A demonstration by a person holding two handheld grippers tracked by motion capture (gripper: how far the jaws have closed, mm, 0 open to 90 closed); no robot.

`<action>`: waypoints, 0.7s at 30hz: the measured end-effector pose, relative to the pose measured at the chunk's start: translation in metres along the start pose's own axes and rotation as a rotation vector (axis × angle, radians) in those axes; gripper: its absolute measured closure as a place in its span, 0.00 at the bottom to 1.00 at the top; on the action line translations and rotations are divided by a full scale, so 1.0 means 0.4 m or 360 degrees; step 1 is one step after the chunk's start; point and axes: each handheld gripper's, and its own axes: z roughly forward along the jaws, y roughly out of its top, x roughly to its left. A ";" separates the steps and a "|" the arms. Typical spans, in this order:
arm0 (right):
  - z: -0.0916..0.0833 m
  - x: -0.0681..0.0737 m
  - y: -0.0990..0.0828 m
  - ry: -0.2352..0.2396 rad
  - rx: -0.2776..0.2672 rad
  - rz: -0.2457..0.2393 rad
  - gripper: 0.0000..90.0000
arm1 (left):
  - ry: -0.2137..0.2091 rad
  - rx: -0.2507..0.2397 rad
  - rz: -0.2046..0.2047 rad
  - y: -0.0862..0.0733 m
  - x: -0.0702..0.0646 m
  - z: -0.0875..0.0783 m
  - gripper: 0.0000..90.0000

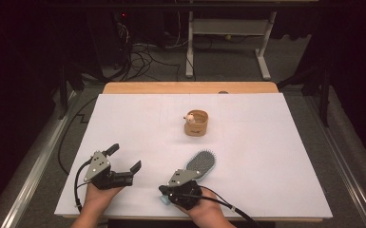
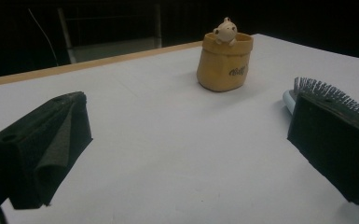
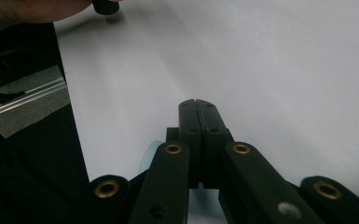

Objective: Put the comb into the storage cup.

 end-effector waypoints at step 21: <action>-0.040 -0.017 -0.026 0.0027 0.0068 -0.0006 1.00 | 0.0000 -0.0006 -0.0010 0.002 0.001 -0.002 0.01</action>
